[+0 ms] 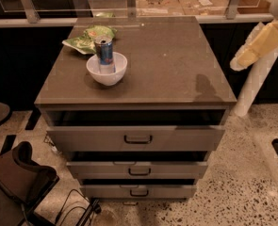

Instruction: Pick redbull can from white bowl and place on counter

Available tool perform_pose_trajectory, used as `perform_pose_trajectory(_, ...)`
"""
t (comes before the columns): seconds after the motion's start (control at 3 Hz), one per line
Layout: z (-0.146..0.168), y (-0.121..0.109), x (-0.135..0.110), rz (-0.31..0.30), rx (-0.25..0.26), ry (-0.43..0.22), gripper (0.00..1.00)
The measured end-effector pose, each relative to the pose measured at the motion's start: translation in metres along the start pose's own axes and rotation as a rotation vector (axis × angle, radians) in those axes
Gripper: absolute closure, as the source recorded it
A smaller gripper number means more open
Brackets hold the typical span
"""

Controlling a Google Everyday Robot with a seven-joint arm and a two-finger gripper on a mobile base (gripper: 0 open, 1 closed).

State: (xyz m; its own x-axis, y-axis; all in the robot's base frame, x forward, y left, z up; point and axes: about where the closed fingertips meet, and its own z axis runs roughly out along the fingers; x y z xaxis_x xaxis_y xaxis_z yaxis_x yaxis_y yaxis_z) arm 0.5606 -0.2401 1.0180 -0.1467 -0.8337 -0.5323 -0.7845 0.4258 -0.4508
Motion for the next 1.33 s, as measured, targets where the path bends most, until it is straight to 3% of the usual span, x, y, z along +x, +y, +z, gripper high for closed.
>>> perform_pose_trajectory(0.33,0.031,-0.001,-0.034,0.047,-0.037,-0.169,0.0)
perform_pose_trajectory(0.67,0.054,0.007,-0.07,0.082,-0.062,-0.255,0.0)
perform_pose_trajectory(1.0,0.079,0.017,-0.085,0.146,-0.078,-0.308,0.0)
perform_pose_trajectory(1.33,0.079,0.017,-0.086,0.146,-0.079,-0.308,0.0)
